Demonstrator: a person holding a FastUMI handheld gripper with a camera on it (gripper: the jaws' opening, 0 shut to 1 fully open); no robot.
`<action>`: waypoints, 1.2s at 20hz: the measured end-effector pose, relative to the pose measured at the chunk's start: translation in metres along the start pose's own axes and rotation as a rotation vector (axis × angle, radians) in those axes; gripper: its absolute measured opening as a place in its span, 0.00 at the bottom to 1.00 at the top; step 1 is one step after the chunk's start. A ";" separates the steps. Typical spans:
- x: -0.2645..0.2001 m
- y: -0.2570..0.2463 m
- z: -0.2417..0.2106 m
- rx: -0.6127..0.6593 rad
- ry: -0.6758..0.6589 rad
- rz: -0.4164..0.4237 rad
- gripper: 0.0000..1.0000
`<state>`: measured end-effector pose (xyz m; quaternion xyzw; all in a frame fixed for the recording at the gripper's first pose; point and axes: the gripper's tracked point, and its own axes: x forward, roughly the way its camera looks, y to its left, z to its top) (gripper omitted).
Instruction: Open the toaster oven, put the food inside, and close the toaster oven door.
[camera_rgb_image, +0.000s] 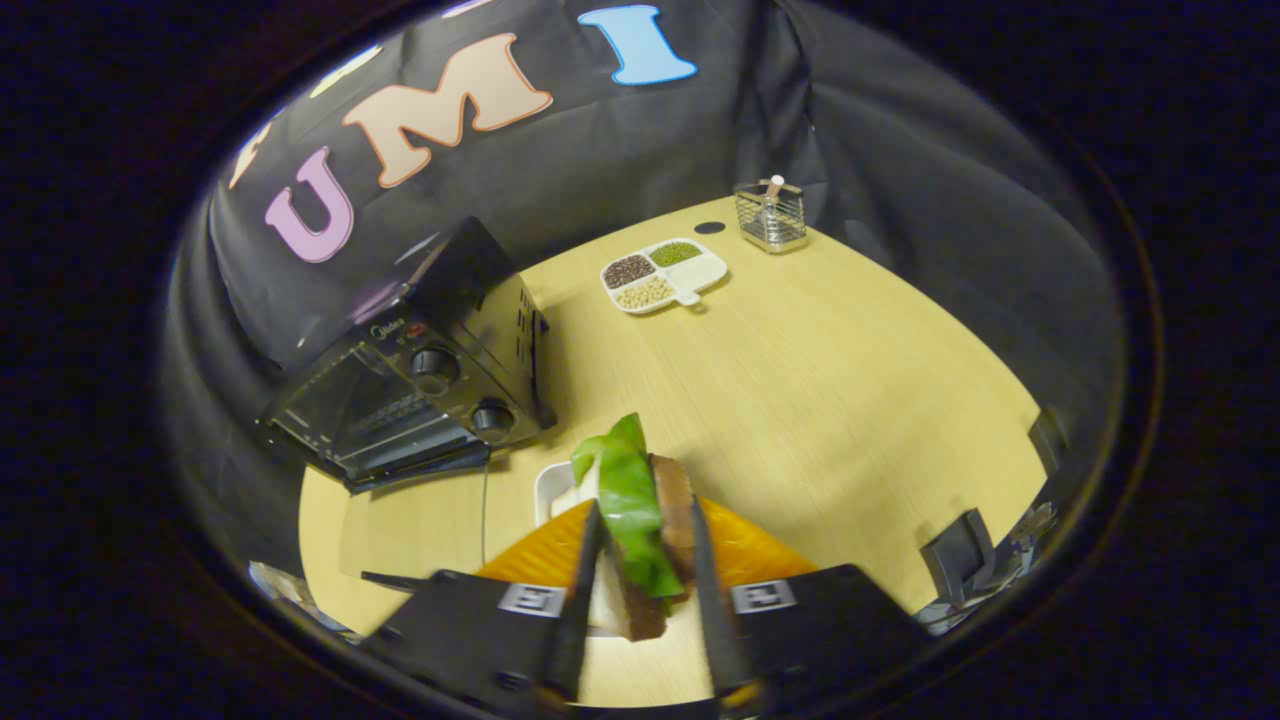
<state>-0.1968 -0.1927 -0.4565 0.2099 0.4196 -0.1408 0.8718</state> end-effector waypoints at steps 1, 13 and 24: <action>-0.003 0.001 0.002 0.020 0.003 0.010 0.36; -0.033 0.024 0.020 0.052 -0.052 0.012 0.29; -0.052 0.111 0.038 0.149 -0.075 0.179 0.28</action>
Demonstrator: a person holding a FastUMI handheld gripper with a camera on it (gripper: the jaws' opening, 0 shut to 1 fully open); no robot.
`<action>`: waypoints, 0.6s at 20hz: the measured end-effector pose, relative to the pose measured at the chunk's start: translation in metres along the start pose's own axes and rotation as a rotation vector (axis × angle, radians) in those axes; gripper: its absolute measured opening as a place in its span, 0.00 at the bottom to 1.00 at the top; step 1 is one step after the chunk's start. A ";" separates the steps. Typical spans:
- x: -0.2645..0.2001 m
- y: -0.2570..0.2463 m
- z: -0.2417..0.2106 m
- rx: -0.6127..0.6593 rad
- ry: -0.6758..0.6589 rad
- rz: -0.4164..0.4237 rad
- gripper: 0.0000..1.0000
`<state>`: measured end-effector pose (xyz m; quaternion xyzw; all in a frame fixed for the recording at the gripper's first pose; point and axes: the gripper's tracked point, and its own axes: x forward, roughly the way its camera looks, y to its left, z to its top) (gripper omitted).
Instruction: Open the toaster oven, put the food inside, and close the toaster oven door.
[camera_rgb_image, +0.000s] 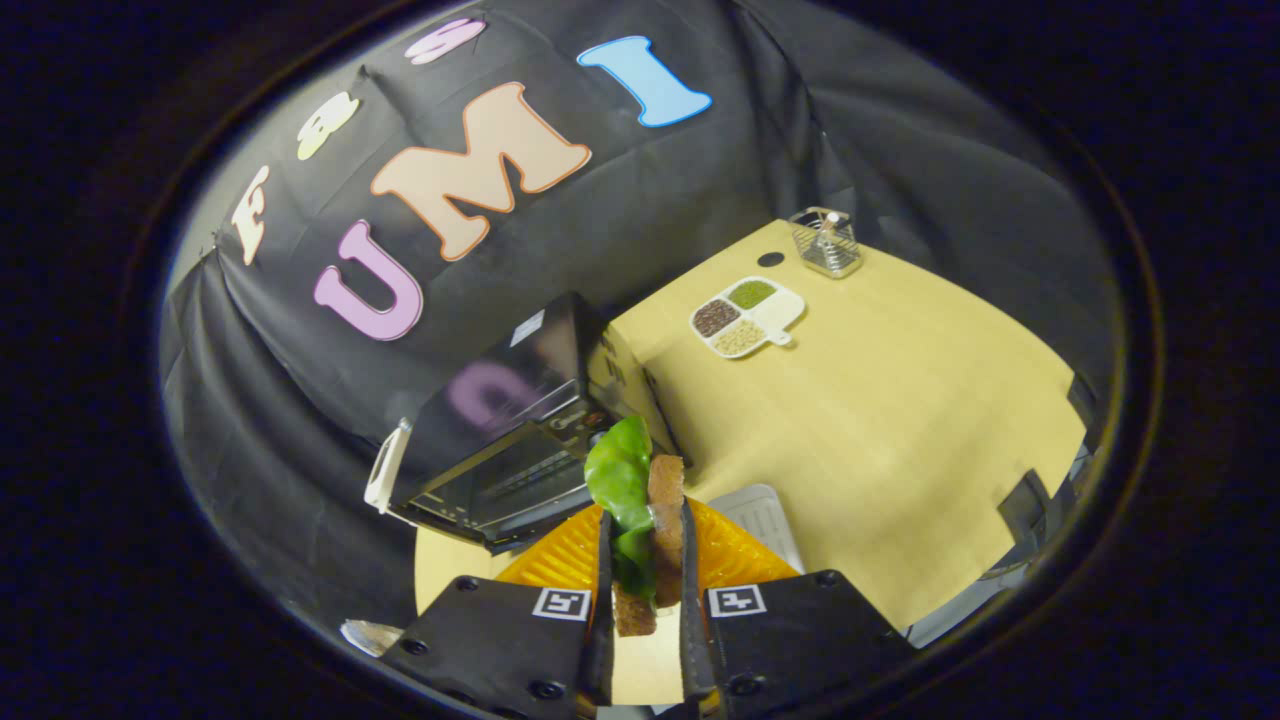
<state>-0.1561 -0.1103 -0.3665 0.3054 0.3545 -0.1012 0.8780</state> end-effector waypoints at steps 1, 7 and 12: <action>0.003 0.009 -0.004 0.006 0.008 0.015 0.28; 0.021 0.054 -0.040 0.067 0.056 0.084 0.28; 0.042 0.082 -0.063 0.156 0.076 0.120 0.28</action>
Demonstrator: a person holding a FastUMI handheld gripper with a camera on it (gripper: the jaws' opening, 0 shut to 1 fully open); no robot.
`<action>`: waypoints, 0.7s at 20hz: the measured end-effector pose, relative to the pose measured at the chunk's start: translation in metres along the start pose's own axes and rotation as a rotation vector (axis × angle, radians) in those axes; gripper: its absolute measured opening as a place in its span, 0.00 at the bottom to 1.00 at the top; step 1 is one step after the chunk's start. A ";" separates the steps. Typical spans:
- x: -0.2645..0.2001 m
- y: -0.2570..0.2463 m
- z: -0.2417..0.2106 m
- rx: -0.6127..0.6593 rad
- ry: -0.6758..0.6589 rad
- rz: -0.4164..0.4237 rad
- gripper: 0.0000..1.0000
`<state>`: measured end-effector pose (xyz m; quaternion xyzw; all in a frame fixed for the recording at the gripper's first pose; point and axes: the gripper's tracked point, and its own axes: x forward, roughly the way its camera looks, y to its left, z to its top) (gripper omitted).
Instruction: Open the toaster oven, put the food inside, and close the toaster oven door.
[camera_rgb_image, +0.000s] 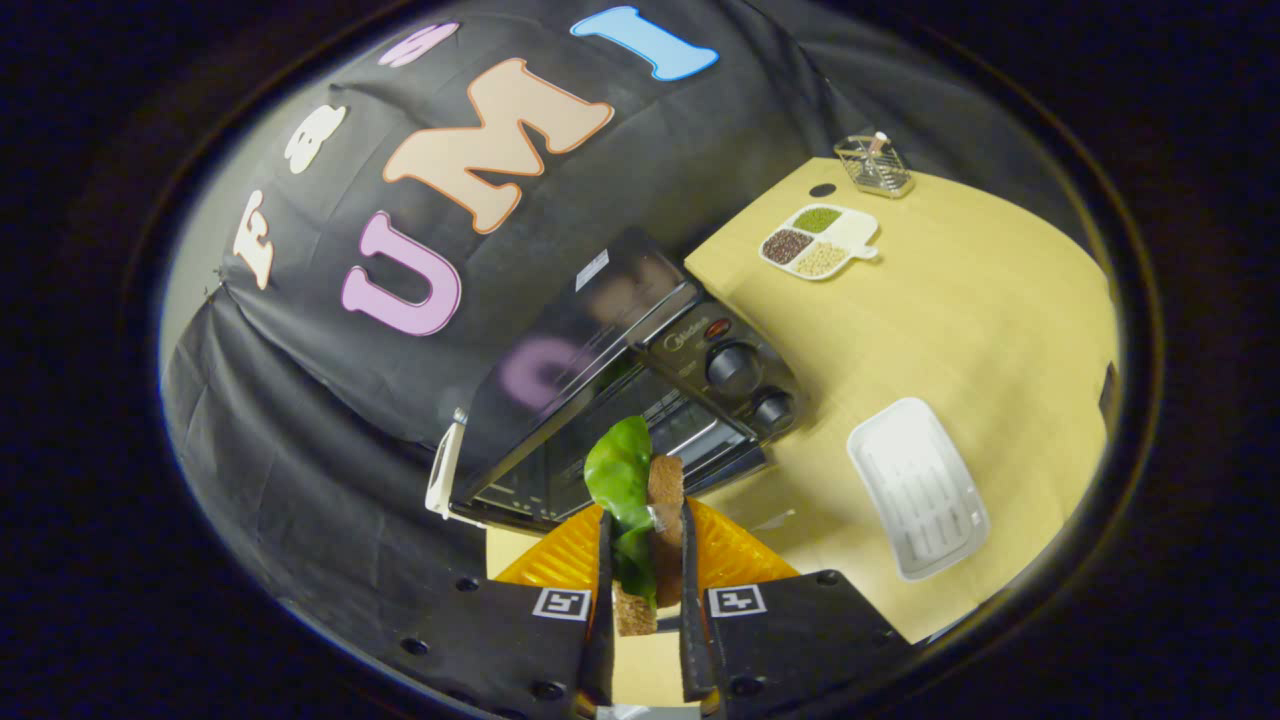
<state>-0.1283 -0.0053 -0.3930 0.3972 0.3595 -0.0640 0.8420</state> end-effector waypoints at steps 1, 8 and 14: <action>0.005 0.003 -0.003 0.015 0.000 0.007 0.28; 0.043 0.027 -0.017 0.164 -0.020 0.064 0.28; 0.075 0.046 -0.021 0.320 -0.078 0.141 0.28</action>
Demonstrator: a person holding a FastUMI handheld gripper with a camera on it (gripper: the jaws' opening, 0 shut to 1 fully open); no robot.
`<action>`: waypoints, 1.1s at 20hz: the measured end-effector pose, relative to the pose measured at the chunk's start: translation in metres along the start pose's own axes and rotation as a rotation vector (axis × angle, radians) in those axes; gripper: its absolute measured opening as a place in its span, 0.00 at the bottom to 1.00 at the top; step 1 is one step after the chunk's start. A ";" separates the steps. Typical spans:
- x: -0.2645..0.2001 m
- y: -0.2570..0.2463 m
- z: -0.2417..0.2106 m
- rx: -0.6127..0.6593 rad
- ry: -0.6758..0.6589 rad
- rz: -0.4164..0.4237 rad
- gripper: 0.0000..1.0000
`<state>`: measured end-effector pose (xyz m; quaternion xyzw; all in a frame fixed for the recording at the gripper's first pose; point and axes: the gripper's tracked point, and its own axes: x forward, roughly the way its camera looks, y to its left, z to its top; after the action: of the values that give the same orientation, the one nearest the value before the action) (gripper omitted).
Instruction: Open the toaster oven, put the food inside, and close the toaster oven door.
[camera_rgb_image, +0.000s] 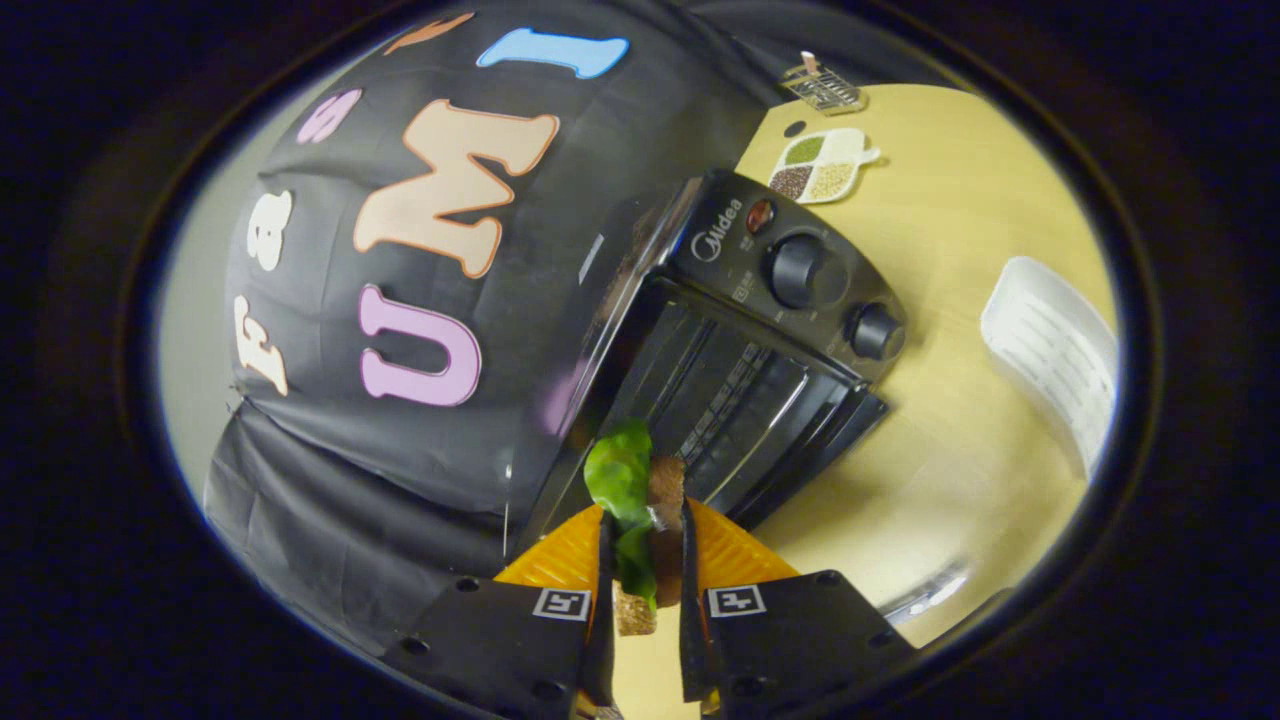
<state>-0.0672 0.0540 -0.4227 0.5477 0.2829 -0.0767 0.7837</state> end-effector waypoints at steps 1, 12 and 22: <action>0.007 -0.001 -0.003 0.005 -0.004 0.002 0.28; 0.072 -0.006 -0.006 0.146 -0.097 0.028 0.28; 0.084 -0.012 0.006 0.116 -0.181 0.024 0.31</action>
<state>-0.0007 0.0597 -0.4750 0.5864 0.1994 -0.1325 0.7738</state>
